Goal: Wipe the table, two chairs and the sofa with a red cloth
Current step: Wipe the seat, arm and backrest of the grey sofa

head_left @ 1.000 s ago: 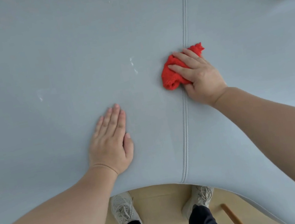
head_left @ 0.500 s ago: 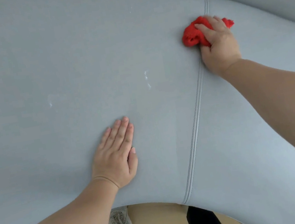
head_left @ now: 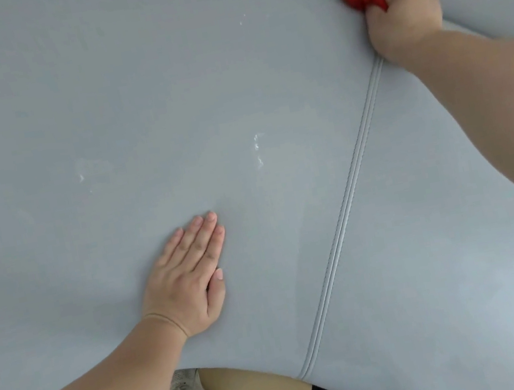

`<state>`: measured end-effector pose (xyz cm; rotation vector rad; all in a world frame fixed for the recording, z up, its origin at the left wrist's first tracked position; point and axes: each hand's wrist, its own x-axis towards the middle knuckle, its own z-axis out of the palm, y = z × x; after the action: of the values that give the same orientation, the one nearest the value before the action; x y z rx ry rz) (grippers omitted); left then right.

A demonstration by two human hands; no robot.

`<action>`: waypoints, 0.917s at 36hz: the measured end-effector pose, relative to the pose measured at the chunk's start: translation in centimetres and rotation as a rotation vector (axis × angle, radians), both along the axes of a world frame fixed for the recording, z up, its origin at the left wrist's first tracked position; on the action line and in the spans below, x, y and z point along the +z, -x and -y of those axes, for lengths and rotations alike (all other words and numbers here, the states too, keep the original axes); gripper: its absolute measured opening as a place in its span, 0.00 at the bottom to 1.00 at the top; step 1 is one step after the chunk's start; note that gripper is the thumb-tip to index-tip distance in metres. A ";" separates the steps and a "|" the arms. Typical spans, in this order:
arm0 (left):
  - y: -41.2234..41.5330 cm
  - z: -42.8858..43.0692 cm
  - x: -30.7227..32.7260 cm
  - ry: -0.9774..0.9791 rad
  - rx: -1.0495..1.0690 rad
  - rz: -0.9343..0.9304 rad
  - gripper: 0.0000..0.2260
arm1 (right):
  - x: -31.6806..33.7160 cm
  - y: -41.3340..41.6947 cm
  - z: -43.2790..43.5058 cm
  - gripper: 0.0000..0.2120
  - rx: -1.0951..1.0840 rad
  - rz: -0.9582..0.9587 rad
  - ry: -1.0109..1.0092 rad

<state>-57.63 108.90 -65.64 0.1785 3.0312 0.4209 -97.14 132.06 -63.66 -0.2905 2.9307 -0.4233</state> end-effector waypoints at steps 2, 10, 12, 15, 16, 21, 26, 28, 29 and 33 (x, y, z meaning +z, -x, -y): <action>0.0 0.0 0.0 0.002 0.001 0.006 0.25 | 0.2 -0.5 0.4 0.24 0.063 0.005 0.011; -0.1 0.0 -0.1 -0.008 0.000 0.012 0.26 | 0.8 -3.4 2.7 0.25 0.211 0.022 0.011; -0.1 0.0 -0.1 -0.006 -0.003 0.016 0.26 | 1.2 -3.7 2.7 0.26 0.228 0.036 -0.009; -0.1 0.0 -0.1 0.000 -0.004 0.022 0.26 | 1.2 -5.3 3.6 0.28 0.253 0.043 0.006; -0.1 0.0 -0.1 0.001 -0.006 0.024 0.26 | 1.1 -6.1 4.0 0.27 0.256 0.048 0.017; 0.0 -0.1 -0.1 -0.013 -0.003 0.028 0.26 | 0.8 -10.4 5.8 0.28 0.332 0.063 0.061; -0.1 -0.1 0.1 -0.013 -0.004 0.034 0.26 | 0.7 -13.4 6.5 0.29 0.397 0.067 0.076; -0.1 -0.1 0.2 -0.012 -0.003 0.039 0.26 | 1.0 -14.0 6.5 0.29 0.411 0.078 0.064; -0.1 -0.2 0.2 -0.012 -0.003 0.040 0.26 | 1.0 -14.5 6.5 0.30 0.422 0.087 0.057; -0.1 -0.2 0.5 -0.016 0.007 0.043 0.26 | 1.1 -17.3 6.7 0.29 0.474 0.105 0.068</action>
<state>-57.58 109.12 -65.18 0.1580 2.9882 0.4439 -79.88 125.34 -62.57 -0.9135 2.6276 -0.4464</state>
